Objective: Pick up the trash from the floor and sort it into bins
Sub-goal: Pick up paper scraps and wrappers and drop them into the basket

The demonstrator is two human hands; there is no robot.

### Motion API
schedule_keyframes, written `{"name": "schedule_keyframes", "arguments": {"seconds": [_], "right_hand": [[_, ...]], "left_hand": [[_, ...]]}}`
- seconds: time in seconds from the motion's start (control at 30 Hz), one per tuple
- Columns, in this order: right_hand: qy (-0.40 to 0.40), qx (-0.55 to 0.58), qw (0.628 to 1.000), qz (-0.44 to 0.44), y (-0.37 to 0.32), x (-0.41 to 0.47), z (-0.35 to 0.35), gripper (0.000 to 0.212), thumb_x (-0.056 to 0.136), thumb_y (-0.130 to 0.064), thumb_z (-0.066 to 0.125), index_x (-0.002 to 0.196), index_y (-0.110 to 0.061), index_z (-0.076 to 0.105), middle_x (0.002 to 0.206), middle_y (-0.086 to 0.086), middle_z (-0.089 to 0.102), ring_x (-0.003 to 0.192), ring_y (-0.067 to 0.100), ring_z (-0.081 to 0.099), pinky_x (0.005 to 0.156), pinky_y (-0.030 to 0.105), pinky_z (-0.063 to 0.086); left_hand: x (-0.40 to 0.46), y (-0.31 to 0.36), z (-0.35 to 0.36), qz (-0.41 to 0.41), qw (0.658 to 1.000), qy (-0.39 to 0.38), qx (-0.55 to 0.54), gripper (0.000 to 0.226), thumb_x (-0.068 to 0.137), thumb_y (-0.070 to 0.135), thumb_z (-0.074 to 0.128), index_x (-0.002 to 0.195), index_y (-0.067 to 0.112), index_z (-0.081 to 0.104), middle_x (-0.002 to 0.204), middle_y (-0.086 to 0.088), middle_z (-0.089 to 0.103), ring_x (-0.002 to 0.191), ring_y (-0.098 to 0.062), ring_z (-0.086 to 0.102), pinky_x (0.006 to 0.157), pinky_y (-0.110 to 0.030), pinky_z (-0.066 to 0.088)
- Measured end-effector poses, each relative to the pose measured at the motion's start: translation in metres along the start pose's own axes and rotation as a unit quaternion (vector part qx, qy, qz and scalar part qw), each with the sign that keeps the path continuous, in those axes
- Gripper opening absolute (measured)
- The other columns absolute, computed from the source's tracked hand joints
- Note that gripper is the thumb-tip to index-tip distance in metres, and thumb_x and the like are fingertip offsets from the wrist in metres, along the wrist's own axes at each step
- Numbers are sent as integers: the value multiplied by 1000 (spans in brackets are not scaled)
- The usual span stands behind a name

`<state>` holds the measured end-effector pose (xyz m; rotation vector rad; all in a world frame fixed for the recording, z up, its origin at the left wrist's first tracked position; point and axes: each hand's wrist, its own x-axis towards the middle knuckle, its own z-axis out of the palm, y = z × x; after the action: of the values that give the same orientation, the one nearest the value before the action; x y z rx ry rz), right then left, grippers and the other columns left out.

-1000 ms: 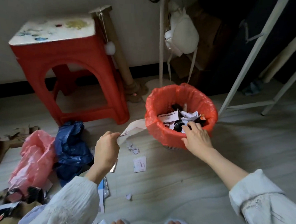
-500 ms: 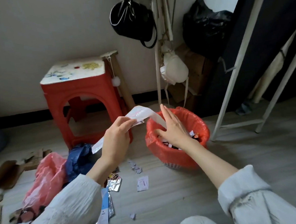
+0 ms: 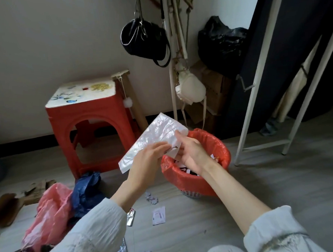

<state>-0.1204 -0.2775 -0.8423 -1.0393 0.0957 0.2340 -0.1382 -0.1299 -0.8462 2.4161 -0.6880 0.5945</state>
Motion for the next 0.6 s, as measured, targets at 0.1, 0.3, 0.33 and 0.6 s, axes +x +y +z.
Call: {"name": "schedule_keyframes", "arguments": {"seconds": [0.1,0.3,0.33,0.6], "right_hand": [[78,-117,990,-18,2,9,-14,14,92,-4,52,79,-1,56,76,14,59,68,21,60,68,34,51],[222,-184,957,-34,-3,46,-58,19,88,-5,57,71,4,54,72,13,53,69,24,51,68,43,50],[248,-199,947,-48,-5,51,-62,24,87,-4,56,65,3,49,67,10,47,66,22,45,59,42,46],[274,-581,748,-168,3,92,-118,25,87,2,41,82,-4,65,72,5,53,69,23,49,58,29,33]], "left_hand": [[7,-2,18,18,997,-68,4,41,75,-6,60,110,12,69,114,-6,68,102,-27,65,85,-36,53],[33,-10,65,56,990,-114,61,51,78,0,55,124,23,57,121,-4,60,108,-27,56,82,-37,48],[35,-12,71,59,989,-117,69,52,79,1,54,126,23,54,122,-4,59,111,-27,54,86,-36,46],[23,-75,147,33,972,-203,116,36,82,22,49,116,13,58,113,-7,60,107,-29,57,83,-37,48]]}}
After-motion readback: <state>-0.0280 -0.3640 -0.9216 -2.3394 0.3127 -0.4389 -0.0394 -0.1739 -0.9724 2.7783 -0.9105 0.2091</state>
